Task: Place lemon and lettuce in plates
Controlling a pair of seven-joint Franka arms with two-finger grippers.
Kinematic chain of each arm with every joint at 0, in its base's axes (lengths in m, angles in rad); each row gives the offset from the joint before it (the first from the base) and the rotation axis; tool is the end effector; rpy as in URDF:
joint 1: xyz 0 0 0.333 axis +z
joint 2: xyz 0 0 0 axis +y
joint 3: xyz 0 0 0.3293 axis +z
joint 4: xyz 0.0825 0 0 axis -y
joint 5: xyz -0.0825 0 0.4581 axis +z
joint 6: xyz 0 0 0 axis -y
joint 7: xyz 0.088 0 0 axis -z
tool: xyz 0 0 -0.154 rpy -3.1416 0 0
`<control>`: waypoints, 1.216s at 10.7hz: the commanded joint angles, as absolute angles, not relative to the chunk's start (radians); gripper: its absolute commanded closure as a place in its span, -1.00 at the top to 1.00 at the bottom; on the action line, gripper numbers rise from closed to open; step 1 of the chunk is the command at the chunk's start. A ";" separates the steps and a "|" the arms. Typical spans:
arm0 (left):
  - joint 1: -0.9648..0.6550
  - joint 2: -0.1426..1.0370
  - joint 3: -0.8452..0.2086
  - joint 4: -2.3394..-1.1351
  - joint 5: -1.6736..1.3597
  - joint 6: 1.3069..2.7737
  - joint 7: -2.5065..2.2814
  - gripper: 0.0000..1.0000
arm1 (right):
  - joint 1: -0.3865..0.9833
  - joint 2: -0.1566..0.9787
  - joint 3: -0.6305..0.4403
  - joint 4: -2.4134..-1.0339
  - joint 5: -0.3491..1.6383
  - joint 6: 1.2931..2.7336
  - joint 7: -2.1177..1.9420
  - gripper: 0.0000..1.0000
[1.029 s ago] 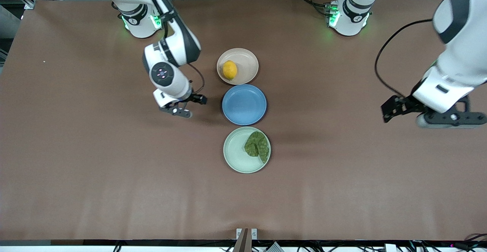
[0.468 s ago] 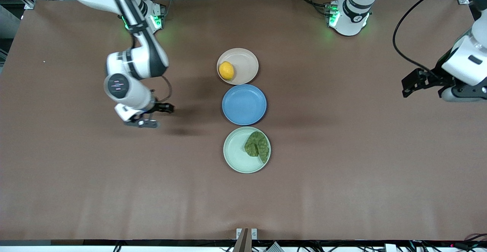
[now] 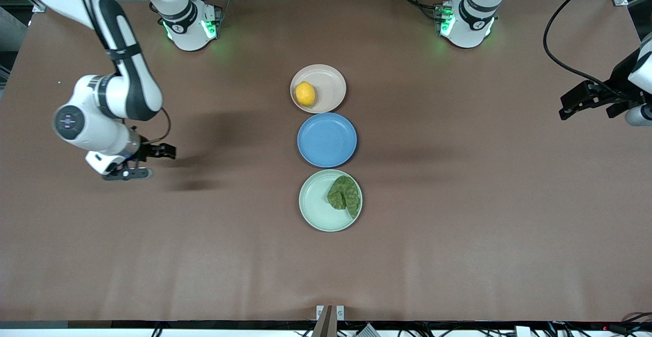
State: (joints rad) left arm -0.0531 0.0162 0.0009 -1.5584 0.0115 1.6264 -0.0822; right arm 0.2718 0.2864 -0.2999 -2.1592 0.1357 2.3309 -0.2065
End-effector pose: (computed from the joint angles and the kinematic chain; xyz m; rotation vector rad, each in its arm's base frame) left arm 0.6413 -0.0318 0.5925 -3.1322 -0.0464 -0.0822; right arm 0.6012 -0.0166 0.1714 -3.1141 -0.1359 0.1504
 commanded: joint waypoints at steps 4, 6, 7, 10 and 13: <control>-0.014 -0.011 -0.058 -1.555 -0.009 1.594 -0.067 1.00 | 0.247 0.278 -0.282 -2.142 0.121 2.362 -0.265 1.00; -0.014 -0.009 -0.058 -1.546 -0.009 1.583 -0.066 1.00 | 0.262 0.270 -0.282 -2.144 0.121 2.359 -0.265 1.00; -0.020 -0.005 -0.055 -1.528 -0.011 1.583 -0.067 1.00 | 0.262 0.261 -0.282 -2.157 0.121 2.352 -0.267 1.00; -0.020 -0.005 -0.055 -1.525 -0.009 1.574 -0.067 1.00 | 0.295 0.113 -0.278 -2.311 0.118 2.355 -0.265 1.00; -0.021 -0.003 -0.055 -1.526 -0.009 1.572 -0.069 1.00 | 0.070 0.014 -0.053 -2.346 0.049 2.310 -0.262 1.00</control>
State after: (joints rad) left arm -0.0323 -0.0005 -0.0491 -1.5390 0.0110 1.5966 -0.0822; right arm 0.2692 0.1366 -0.2430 -2.2797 0.1170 2.3415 -0.2665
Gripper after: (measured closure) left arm 0.000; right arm 0.000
